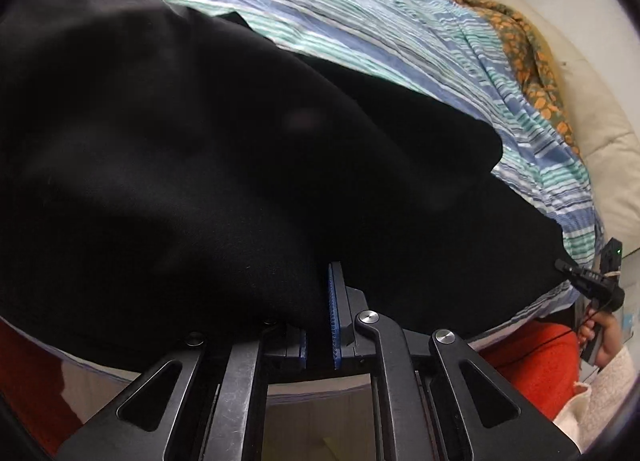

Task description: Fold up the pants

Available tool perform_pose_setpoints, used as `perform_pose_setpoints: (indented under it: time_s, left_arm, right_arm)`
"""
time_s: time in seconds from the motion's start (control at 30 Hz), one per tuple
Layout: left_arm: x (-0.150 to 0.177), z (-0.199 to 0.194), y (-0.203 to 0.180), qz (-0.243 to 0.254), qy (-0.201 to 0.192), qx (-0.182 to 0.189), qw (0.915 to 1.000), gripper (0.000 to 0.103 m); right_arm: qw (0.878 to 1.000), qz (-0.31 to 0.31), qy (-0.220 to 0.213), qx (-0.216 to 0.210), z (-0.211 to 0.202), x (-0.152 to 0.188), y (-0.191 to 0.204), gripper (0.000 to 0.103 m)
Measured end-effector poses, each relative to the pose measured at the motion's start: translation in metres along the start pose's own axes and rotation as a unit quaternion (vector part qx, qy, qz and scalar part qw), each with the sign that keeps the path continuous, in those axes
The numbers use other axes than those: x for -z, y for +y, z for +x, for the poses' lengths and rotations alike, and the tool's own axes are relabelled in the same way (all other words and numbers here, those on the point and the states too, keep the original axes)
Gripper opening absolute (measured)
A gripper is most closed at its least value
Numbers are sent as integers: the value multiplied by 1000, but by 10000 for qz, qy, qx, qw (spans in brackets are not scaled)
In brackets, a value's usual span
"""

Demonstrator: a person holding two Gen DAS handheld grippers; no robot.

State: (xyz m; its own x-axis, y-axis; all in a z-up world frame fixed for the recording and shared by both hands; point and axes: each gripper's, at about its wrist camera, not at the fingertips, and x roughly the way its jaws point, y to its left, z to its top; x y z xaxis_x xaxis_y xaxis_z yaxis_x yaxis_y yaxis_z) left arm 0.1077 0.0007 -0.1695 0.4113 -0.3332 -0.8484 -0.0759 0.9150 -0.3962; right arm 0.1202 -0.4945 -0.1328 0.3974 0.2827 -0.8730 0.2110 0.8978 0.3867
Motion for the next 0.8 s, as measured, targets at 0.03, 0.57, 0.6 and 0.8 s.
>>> perform_pose_setpoints:
  time_s: [0.03,0.57,0.6,0.8]
  left_arm:
    - [0,0,-5,89,-5,-7,10000,6]
    - [-3,0,-21,433,100,133,9989,8]
    - [-3,1,-25,484,112,153,9986,8]
    - [-1,9,-42,737,189,42,9971,9]
  right_arm:
    - [9999,72,-65,-42,0,5,-4,6]
    - [9879,1154,-963,-384,-43,10,-67,12]
    - [9886,1039,-1074,-158,-49,10,-64,12]
    - [9866,649,-1116,1002,-55,10,-47,12]
